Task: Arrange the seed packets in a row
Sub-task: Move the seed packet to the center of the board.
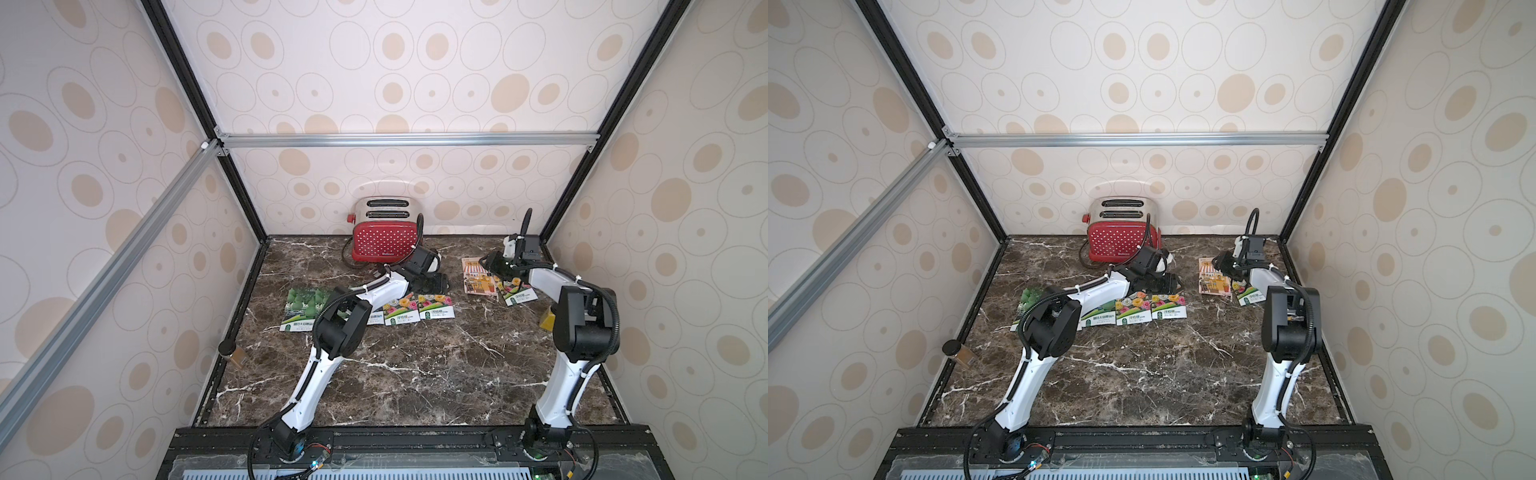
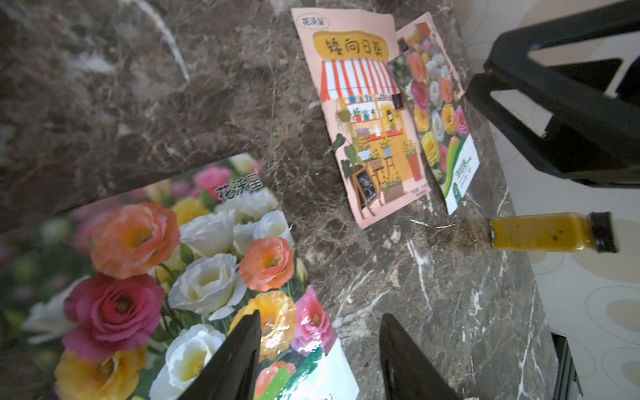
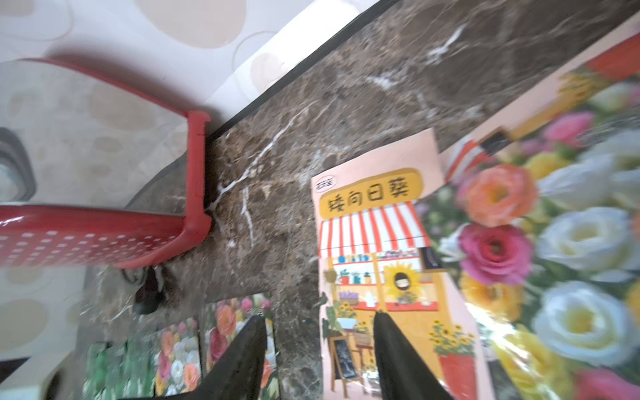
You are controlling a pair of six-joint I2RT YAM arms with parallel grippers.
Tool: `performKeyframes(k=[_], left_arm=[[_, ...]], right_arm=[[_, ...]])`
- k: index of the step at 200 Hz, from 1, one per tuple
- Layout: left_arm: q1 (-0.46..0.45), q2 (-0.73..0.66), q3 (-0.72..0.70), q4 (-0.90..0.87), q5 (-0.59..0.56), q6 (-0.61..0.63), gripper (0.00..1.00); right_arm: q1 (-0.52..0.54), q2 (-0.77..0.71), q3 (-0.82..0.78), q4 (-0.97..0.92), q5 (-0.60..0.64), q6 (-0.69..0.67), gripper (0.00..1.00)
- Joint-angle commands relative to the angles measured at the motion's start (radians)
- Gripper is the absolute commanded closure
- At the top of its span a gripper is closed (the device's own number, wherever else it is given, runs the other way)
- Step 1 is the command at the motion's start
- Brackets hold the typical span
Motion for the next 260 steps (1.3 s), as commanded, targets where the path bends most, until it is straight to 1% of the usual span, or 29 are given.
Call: performKeyframes(k=[1,13,26,45,61,79,99,137,167,212,237,260], left_arm=[[-0.002,0.013,0.147,-0.036,0.049,0.043,0.43],[-0.004,0.072,0.246,-0.070,0.070,0.046,0.43],[-0.011,0.122,0.316,-0.070,0.087,0.041,0.43],[-0.020,0.176,0.391,-0.064,0.112,0.036,0.43],[-0.024,0.198,0.407,-0.037,0.134,0.031,0.42],[-0.029,0.211,0.412,-0.018,0.142,0.032,0.42],[-0.034,0.224,0.419,-0.007,0.148,0.028,0.41],[-0.041,0.259,0.442,0.007,0.155,0.004,0.41],[-0.050,0.275,0.449,0.007,0.157,-0.001,0.40],[-0.060,0.320,0.466,0.012,0.168,-0.028,0.40],[-0.073,0.338,0.473,0.011,0.168,-0.030,0.40],[-0.088,0.347,0.470,0.010,0.171,-0.035,0.40]], right_arm=[[-0.020,0.036,0.086,-0.200,0.212,-0.050,0.45],[-0.033,0.076,0.156,-0.285,0.263,-0.048,0.45],[-0.048,0.124,0.240,-0.371,0.307,-0.049,0.45],[-0.067,0.193,0.332,-0.434,0.316,-0.044,0.45],[-0.075,0.247,0.398,-0.464,0.311,-0.039,0.45],[-0.083,0.319,0.512,-0.556,0.306,-0.036,0.45],[-0.087,0.379,0.596,-0.621,0.300,-0.024,0.45],[-0.086,0.455,0.706,-0.746,0.279,-0.023,0.45],[-0.085,0.456,0.669,-0.793,0.237,-0.034,0.45],[-0.063,0.340,0.429,-0.722,0.183,-0.027,0.45],[-0.054,0.306,0.364,-0.715,0.159,-0.023,0.45],[-0.050,0.245,0.264,-0.654,0.134,-0.008,0.45]])
